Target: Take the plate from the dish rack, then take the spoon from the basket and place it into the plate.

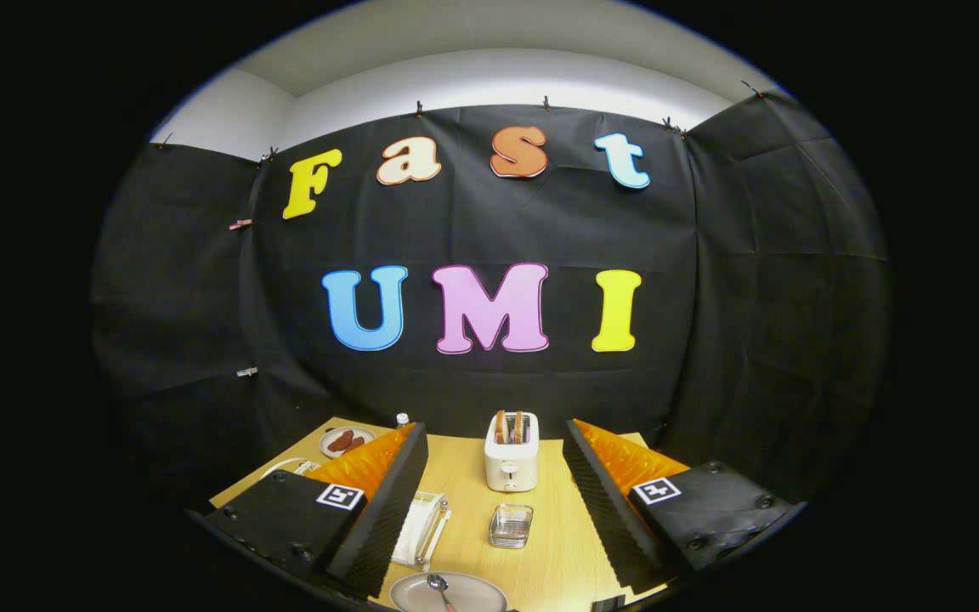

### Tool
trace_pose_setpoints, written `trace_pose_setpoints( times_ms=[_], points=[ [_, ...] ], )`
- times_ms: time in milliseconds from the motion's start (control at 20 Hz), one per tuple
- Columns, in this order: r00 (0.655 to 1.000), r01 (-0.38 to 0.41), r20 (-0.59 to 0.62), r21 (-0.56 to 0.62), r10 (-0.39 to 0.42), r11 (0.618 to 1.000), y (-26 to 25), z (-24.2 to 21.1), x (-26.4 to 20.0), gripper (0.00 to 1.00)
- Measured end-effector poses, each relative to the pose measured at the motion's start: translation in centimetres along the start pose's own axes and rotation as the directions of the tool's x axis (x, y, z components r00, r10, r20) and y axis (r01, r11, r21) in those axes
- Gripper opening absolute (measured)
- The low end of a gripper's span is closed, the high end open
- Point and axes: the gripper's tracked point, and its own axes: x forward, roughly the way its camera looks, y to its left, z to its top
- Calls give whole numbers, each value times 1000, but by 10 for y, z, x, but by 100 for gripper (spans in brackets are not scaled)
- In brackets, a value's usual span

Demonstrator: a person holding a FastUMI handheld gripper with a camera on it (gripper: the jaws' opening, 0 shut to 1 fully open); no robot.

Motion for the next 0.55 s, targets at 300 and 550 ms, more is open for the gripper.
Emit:
trace_pose_setpoints(
  times_ms=[300,550],
  points=[
    [1000,-1,-8,7,1,1000,1,-3,2,98],
    [1000,-7,-14,2,7,1000,4,-6,5,98]
  ],
)
